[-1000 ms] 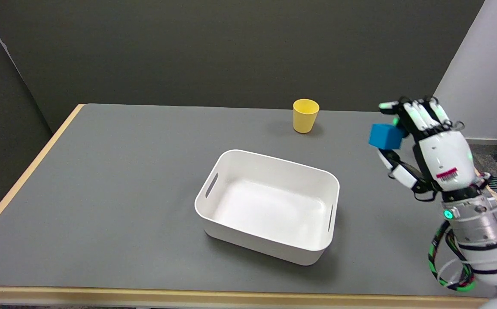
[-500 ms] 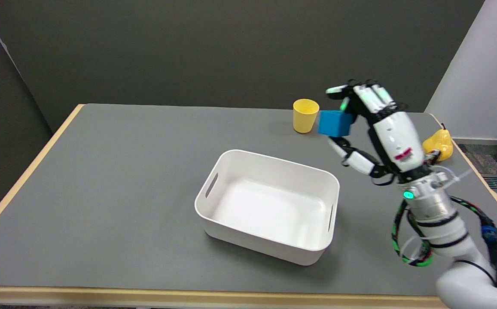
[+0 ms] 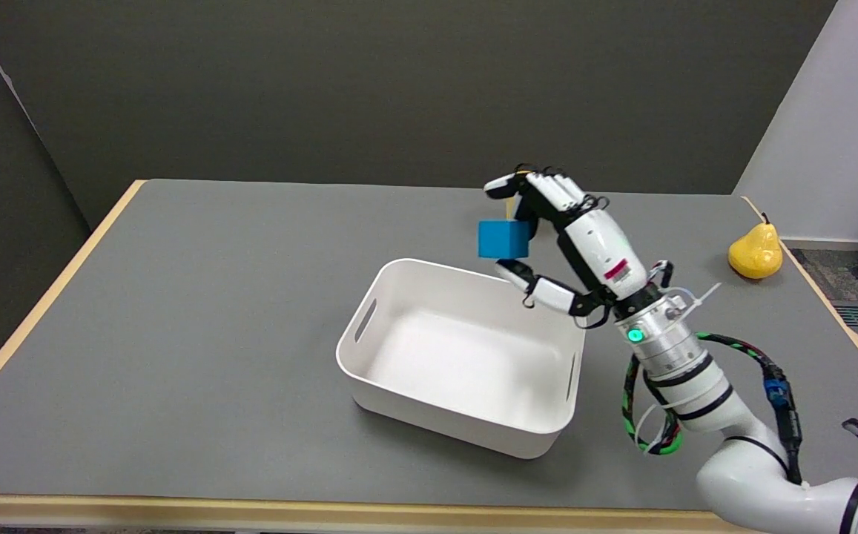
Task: Place the cube into the box.
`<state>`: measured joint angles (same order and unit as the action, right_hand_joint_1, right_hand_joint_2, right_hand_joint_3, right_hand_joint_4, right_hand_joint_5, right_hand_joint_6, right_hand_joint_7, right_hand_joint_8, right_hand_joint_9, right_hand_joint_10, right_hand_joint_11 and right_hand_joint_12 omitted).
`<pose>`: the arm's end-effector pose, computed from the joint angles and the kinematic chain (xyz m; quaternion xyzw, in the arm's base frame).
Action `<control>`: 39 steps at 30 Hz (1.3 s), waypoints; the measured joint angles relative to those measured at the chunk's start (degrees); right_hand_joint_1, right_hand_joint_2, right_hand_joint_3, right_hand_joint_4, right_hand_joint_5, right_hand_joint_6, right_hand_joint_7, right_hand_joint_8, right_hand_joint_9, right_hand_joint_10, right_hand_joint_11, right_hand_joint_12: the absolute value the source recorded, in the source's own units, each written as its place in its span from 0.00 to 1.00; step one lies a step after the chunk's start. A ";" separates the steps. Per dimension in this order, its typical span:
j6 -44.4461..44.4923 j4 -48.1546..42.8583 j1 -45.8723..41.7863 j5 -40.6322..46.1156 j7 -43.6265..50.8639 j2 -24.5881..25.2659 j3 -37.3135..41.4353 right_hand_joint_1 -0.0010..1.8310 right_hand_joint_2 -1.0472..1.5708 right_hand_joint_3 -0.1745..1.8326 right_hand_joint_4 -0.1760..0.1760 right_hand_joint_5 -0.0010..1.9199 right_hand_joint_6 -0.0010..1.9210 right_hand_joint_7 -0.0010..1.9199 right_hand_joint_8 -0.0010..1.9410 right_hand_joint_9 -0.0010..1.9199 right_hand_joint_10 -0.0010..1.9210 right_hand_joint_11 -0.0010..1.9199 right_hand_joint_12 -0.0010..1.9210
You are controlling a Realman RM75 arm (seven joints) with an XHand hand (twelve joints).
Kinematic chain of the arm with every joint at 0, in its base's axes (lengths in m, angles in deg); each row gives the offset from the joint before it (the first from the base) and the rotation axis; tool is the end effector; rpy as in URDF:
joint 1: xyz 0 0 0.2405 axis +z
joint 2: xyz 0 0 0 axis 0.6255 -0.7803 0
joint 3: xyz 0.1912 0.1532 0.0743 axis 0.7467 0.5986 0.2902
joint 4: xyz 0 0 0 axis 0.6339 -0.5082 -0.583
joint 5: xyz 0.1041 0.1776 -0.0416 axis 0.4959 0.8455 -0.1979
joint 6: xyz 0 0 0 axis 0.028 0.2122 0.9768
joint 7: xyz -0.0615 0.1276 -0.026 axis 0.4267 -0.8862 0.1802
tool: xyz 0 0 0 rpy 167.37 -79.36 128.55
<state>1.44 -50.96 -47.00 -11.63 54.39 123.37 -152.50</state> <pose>-0.2179 -0.2700 0.3106 0.7871 -0.0423 0.3419 0.5116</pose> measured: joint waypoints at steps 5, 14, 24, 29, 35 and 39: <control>-0.90 0.60 1.10 -0.71 -1.55 0.94 -1.64 0.66 0.87 0.32 0.64 0.10 0.52 0.23 1.00 0.26 1.00 0.07 0.59; -0.28 1.49 0.74 -1.62 -3.26 1.98 -3.69 0.50 0.75 0.51 0.64 0.12 0.35 0.22 0.92 0.25 0.90 0.07 0.56; 2.04 4.11 -0.17 -2.21 -7.74 2.71 -4.90 0.27 0.64 0.58 0.70 0.02 0.15 0.00 0.03 0.00 0.06 0.00 0.28; 2.95 5.62 -0.29 -2.75 -9.78 2.93 -5.06 0.24 0.65 0.50 0.70 0.02 0.14 0.00 0.00 0.00 0.00 0.00 0.07; 4.25 6.99 -0.36 -3.14 -10.54 3.12 -4.89 0.24 0.64 0.51 0.68 0.04 0.15 0.00 0.00 0.00 0.00 0.00 0.01; 6.53 7.79 -0.62 -3.22 -9.24 3.21 -4.18 0.24 0.64 0.56 0.67 0.04 0.20 0.01 0.04 0.00 0.03 0.00 0.09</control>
<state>7.97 -43.17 -47.62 -14.85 45.14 126.57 -156.68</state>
